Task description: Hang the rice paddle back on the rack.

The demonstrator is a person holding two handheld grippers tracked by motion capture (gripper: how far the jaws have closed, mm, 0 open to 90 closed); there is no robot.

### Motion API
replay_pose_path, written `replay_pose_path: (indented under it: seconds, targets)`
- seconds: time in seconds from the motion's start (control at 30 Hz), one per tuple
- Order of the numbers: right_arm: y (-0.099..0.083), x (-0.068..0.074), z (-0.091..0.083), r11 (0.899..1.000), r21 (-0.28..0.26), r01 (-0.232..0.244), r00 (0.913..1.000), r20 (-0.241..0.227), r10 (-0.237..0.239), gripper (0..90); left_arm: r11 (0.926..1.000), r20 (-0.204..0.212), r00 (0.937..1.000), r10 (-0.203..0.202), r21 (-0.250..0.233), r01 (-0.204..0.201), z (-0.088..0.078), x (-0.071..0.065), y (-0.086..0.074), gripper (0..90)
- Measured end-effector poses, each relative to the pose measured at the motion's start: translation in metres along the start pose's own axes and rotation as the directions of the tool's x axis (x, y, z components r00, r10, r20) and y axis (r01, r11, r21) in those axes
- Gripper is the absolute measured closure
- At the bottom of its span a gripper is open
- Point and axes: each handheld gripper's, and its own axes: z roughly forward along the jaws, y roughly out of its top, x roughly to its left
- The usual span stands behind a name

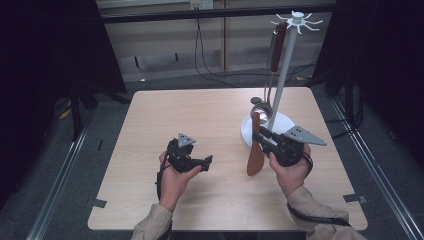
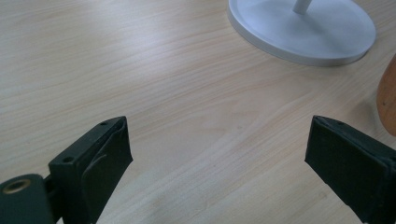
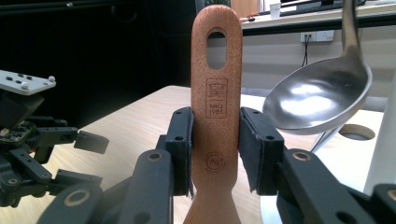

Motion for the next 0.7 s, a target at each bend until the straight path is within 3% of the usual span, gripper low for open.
replay_pose_path:
  seconds: [0.37, 0.57, 0.63, 0.7]
  targets:
    - [0.013, -0.001, -0.009, 0.998, -0.055, 0.021, 0.9995, 0.026, -0.019, 66.6, 1.0000, -0.003, 1.0000, 0.003, 0.000, -0.003, 0.000, 0.000, 0.000, 6.5]
    - [0.027, 0.000, -0.014, 0.993, -0.108, 0.045, 0.9981, 0.046, -0.041, 66.5, 0.9999, -0.004, 0.9999, 0.012, 0.008, -0.012, -0.001, 0.001, 0.000, 6.5]
    - [0.032, 0.001, -0.016, 0.990, -0.131, 0.047, 0.9973, 0.061, -0.040, 66.5, 1.0000, -0.005, 1.0000, -0.004, -0.004, 0.004, -0.001, 0.000, 0.000, 6.5]
    - [0.038, 0.000, -0.017, 0.988, -0.149, 0.046, 0.9970, 0.069, -0.036, 66.5, 0.9999, -0.004, 0.9999, 0.012, 0.001, -0.012, -0.002, 0.001, 0.001, 6.5]
